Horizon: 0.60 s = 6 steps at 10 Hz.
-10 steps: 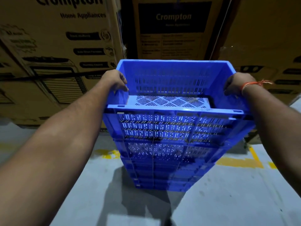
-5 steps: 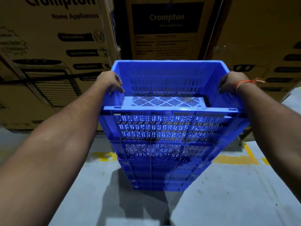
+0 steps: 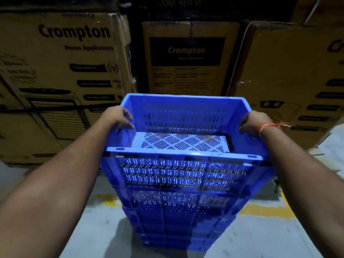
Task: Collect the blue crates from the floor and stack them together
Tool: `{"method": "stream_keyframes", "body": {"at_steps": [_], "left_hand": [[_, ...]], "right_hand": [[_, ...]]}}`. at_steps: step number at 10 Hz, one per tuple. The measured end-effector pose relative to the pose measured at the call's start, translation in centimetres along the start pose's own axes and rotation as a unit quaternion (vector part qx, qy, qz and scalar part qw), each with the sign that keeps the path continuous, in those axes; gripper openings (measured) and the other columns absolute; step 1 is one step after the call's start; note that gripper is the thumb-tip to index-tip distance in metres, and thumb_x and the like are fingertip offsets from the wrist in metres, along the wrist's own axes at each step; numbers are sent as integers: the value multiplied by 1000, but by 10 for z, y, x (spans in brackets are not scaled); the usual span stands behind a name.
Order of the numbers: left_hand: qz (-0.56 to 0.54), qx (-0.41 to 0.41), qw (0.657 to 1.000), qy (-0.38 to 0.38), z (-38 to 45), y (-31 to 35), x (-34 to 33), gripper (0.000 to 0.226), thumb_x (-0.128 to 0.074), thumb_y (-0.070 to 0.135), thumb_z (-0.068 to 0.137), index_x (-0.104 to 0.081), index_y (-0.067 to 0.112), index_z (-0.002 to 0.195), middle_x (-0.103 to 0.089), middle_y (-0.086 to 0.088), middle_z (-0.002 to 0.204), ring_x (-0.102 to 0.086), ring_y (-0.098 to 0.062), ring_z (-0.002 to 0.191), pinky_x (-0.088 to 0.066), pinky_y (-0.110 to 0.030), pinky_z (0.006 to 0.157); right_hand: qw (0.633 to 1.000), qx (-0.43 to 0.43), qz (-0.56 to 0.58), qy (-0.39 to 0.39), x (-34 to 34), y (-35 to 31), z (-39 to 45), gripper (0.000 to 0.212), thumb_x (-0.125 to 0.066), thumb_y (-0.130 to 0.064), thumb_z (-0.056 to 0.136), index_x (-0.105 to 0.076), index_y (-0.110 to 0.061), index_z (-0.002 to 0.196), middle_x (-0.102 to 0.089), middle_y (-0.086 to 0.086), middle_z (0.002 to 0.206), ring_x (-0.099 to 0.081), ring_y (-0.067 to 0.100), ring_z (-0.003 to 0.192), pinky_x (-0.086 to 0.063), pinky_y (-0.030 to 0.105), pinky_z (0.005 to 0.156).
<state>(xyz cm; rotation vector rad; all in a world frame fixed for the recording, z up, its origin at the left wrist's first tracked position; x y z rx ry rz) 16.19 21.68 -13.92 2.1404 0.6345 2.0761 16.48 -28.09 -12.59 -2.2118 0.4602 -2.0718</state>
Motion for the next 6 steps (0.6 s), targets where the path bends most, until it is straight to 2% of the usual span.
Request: {"method": "stream_keyframes", "body": {"at_steps": [2,3,4,5,6], "left_hand": [[33,11,999,20,-7,-2,1,35,-90,42,62,-73,26,87,-73,1,84,-69,-18,82,-55,-29,78],[21,15,1000,10,-7,1,2,35,-87,50,65,-73,25,86,-71,3,82,-67,-17,82,-50,-26,70],[-22,28,998,51,0,-2,8,48,-77,72,54,-75,27,70,-71,5,73,-70,-17,79,-52,-25,69],[-36,30,988,145,2,17,38,59,-60,88,44,-69,33,63,-65,1,85,-66,-22,82,-58,-33,75],[-78,-43,981,172,11,64,83,56,-62,83,58,-71,28,66,-69,2,78,-69,-20,77,-58,-32,69]], "right_hand": [[1000,11,-5,2,-1,-1,1,18,-71,-26,70,-75,-15,84,-72,10,86,-68,26,77,-51,26,65],[1000,10,1,2,0,0,0,22,-68,-29,69,-73,-14,83,-72,10,85,-68,25,76,-45,23,61],[1000,9,-15,-24,-2,2,3,26,-67,-35,69,-73,-16,86,-72,6,89,-67,22,80,-43,22,61],[997,26,-51,-59,11,-7,8,44,-69,-51,71,-73,-16,97,-73,5,102,-68,21,93,-43,21,67],[998,49,-40,24,73,-26,27,56,-63,-69,70,-73,-18,92,-73,4,96,-66,19,84,-43,23,63]]}}
Point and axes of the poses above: each hand's wrist, its own z-axis towards the middle knuckle, its own x-axis out of the back of the hand, y = z × x, the point moved 7 cm from there along z, towards the middle knuckle
